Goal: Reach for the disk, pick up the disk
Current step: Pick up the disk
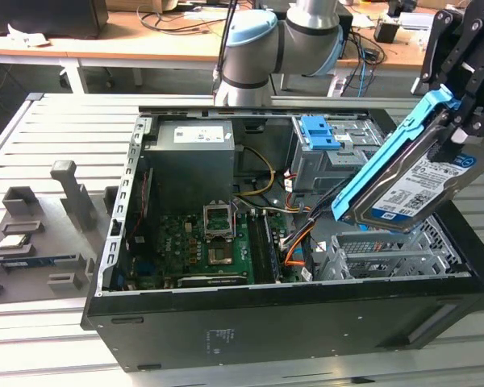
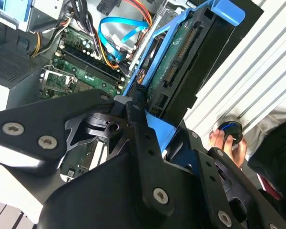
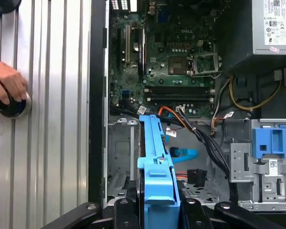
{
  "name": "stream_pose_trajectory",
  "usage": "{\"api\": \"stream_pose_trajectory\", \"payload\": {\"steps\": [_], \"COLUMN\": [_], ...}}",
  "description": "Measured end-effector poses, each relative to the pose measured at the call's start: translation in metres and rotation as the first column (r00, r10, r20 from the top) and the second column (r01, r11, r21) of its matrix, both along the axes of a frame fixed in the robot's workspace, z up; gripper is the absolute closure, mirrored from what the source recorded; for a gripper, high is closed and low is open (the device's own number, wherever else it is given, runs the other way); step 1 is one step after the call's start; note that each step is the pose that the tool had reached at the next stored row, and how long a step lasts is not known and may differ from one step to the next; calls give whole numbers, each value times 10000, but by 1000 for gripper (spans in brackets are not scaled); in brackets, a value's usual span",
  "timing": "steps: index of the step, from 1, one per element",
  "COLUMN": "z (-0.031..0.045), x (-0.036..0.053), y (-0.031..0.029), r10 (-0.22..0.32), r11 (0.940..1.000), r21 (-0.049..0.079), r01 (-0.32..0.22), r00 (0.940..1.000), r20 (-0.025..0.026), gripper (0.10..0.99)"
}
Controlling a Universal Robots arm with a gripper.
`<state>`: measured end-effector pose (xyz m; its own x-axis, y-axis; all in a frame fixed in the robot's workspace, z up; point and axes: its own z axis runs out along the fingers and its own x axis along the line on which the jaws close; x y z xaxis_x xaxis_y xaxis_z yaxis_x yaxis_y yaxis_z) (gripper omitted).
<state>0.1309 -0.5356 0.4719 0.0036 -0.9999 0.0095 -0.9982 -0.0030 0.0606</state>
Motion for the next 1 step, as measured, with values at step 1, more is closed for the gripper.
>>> {"api": "stream_pose_trajectory", "payload": {"steps": [1], "z": [-10], "x": [99], "y": [-3], "r10": [-36], "r11": [10000], "r21": [-4], "r01": [36], "r00": [10000], "r20": [-4], "gripper": [718]}}
